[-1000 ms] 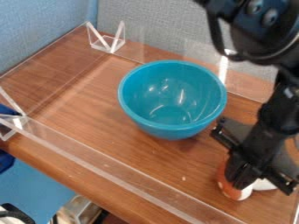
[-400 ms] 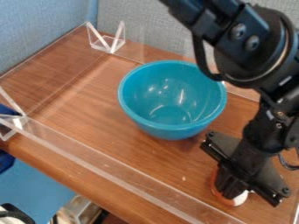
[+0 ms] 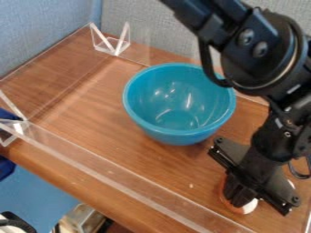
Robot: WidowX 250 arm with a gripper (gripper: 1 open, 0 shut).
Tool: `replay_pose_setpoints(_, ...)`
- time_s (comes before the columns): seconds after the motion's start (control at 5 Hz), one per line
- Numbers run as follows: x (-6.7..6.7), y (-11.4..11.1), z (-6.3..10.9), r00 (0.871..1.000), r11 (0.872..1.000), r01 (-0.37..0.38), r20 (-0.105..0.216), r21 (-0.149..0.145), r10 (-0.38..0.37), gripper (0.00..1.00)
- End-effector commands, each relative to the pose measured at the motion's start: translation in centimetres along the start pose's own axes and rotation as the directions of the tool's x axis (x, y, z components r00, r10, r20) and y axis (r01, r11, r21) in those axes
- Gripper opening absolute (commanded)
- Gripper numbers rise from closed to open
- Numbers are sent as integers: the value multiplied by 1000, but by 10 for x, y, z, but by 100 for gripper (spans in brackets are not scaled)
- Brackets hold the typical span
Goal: Remove the mushroom from inside the blue bowl and put it on the table
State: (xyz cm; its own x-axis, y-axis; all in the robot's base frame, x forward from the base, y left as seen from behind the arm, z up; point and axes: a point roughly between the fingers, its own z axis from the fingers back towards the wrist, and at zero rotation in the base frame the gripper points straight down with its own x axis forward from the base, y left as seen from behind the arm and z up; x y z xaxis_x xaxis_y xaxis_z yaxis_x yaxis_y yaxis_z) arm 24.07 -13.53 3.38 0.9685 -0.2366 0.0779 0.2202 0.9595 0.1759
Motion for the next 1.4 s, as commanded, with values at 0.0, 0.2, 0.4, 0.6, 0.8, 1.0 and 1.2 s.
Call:
replay_pose_setpoints(0.0, 1, 15, -21, 999, 999, -43, -26, 20, 43, 0)
replay_pose_setpoints(0.2, 1, 18, -28, 998, 998, -51, -32, 28, 52, 0)
replay_pose_setpoints(0.4, 2, 22, -35, 997, 998, -59, -37, 37, 61, 0)
replay_pose_setpoints(0.6, 2, 26, -42, 997, 997, -67, -43, 45, 69, 0)
replay_pose_setpoints(0.8, 2, 30, -48, 996, 996, -75, -49, 54, 77, 0)
replay_pose_setpoints(1.0, -1, 31, -48, 995, 995, -82, -58, 57, 85, 100)
replay_pose_setpoints(1.2, -3, 32, -46, 993, 994, -90, -64, 61, 94, 100)
